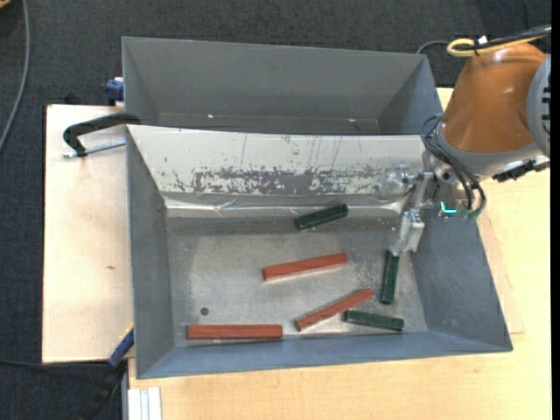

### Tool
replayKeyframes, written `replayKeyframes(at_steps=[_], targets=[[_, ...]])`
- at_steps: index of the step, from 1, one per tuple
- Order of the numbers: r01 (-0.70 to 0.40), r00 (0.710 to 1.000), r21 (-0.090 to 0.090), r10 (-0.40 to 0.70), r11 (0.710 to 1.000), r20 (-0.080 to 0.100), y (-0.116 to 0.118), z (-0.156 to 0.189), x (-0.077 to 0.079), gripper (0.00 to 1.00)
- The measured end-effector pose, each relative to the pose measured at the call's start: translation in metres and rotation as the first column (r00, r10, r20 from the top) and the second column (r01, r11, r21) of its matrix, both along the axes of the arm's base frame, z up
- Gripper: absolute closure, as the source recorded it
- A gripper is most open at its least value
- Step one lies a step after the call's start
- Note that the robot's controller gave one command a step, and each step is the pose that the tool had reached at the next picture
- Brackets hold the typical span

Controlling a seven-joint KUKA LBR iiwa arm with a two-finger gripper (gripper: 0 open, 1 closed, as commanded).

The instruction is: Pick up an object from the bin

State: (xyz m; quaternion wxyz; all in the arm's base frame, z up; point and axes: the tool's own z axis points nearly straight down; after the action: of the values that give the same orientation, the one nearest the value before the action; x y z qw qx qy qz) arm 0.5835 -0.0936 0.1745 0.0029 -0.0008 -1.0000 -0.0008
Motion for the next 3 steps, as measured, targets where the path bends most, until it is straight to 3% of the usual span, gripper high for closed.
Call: replayKeyframes(at_steps=[1, 2, 3], targets=[[-0.001, 1.000, -0.001, 0.002, 1.000, 0.008, 0.000, 0.004, 0.002, 0.00], [-0.053, 0.999, -0.001, 0.053, 0.999, 0.010, 0.074, -0.063, -0.034, 0.00], [-0.229, 0.973, -0.001, 0.229, 0.973, 0.008, 0.113, -0.056, -0.027, 0.00]])
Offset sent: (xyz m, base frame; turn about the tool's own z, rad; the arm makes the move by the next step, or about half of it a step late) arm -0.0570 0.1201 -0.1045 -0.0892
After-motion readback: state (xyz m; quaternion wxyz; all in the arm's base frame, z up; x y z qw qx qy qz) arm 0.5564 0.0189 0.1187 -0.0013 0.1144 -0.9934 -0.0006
